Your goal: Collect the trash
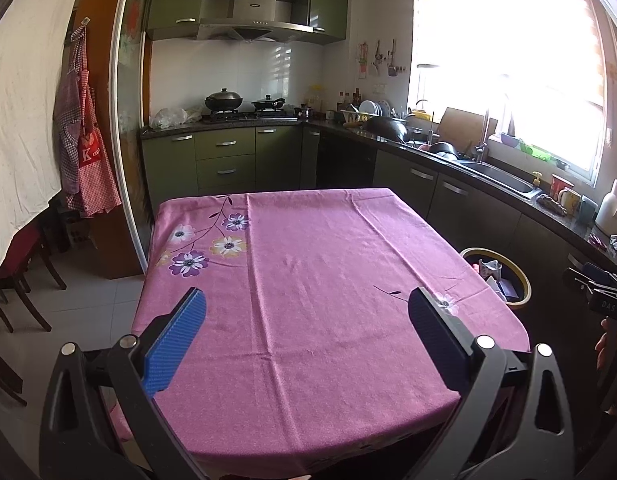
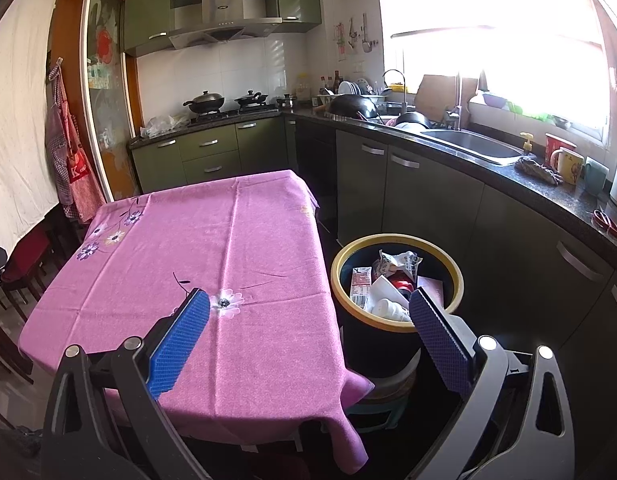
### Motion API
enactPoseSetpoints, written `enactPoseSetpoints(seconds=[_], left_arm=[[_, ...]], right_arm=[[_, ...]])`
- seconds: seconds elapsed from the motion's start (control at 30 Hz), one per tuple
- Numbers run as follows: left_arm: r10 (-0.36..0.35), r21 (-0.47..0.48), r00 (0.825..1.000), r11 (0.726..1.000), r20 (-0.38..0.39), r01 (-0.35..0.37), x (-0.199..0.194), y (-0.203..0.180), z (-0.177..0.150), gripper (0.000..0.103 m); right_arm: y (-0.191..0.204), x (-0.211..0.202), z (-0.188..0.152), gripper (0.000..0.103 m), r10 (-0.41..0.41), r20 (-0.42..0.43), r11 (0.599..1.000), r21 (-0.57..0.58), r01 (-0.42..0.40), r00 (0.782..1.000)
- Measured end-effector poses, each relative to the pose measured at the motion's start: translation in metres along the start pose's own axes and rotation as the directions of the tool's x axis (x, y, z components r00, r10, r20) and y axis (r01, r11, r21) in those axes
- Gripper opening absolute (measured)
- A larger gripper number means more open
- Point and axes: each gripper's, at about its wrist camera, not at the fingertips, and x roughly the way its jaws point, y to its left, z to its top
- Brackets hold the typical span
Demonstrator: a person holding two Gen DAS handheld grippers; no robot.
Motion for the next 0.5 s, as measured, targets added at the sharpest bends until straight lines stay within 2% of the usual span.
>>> enactPoseSetpoints(seconds=[0.5], left_arm=[[-0.005,0.002,1.000,1.000,-0.005,0.005,0.0014,-0.0012,-0.0011,0.096]], right_arm=[[0.0004,0.0010,-0.0007,0.098,-0.001,-0.002,1.000,0.001,0.001,1.000]])
